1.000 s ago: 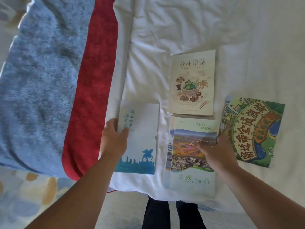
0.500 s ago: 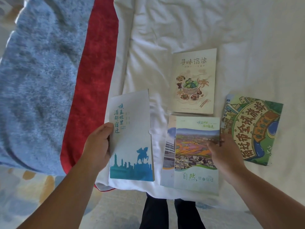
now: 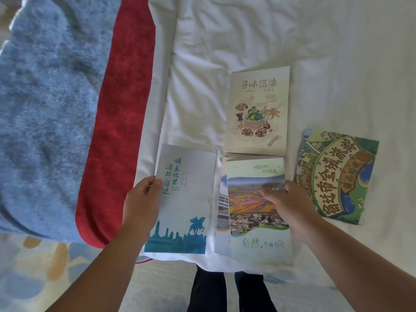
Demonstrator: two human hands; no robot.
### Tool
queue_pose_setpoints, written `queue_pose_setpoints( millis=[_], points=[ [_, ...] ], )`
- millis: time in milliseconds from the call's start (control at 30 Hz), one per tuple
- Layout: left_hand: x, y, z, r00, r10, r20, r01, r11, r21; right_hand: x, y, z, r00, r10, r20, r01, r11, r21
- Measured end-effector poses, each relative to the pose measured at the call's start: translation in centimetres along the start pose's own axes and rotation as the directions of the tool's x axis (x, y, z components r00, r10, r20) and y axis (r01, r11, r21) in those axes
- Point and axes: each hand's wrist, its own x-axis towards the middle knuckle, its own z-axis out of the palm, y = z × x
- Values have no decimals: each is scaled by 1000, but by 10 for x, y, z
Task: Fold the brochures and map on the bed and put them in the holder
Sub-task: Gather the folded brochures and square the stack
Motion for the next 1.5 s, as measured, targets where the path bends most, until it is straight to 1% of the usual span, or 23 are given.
queue_pose_setpoints(
  millis=[133, 233, 367, 467, 567, 667, 733, 800, 933, 1100, 1300, 1500],
  points=[
    [-6, 0, 4, 1000, -22, 13, 22, 1000, -13, -6, 5, -4, 989, -128, 79, 132, 990, -47],
    [-12, 2, 9, 999, -34, 25, 34, 999, -30, -4, 6, 2, 985, -145, 88, 146, 989, -6],
    [-15, 4, 12, 998, -54, 27, 56, 997, -56, -4, 2, 12, 991, -137, 4, 136, 989, 51],
    [-14, 4, 10, 996, -80, 31, 82, 995, -64, -5, 2, 10, 984, -169, -51, 166, 984, -62],
    [-12, 5, 7, 993, -115, 19, 117, 986, -123, -5, 6, -2, 961, -244, -132, 218, 958, -186],
    [-11, 7, 7, 990, -138, 30, 141, 972, -187, -7, 8, -15, 936, -292, -197, 245, 942, -229],
    [-11, 8, 9, 984, -174, 40, 178, 954, -241, -9, 6, -23, 922, -318, -222, 270, 937, -222],
    [-11, 9, 10, 973, -221, 63, 230, 923, -308, -12, 1, -32, 932, -309, -190, 279, 945, -169],
    [-10, 13, 11, 956, -270, 113, 293, 877, -382, -21, -11, -44, 962, -275, -2, 274, 958, -85],
    [-7, 16, 13, 931, -317, 184, 366, 806, -465, -26, -18, -44, 952, -260, 161, 279, 954, -110],
    [-8, 19, 13, 919, -307, 247, 393, 764, -511, -26, -16, -43, 948, -246, 201, 272, 956, -110],
    [-9, 20, 14, 907, -302, 293, 420, 705, -572, -25, -12, -45, 955, -219, 198, 228, 973, -22]
  ],
)
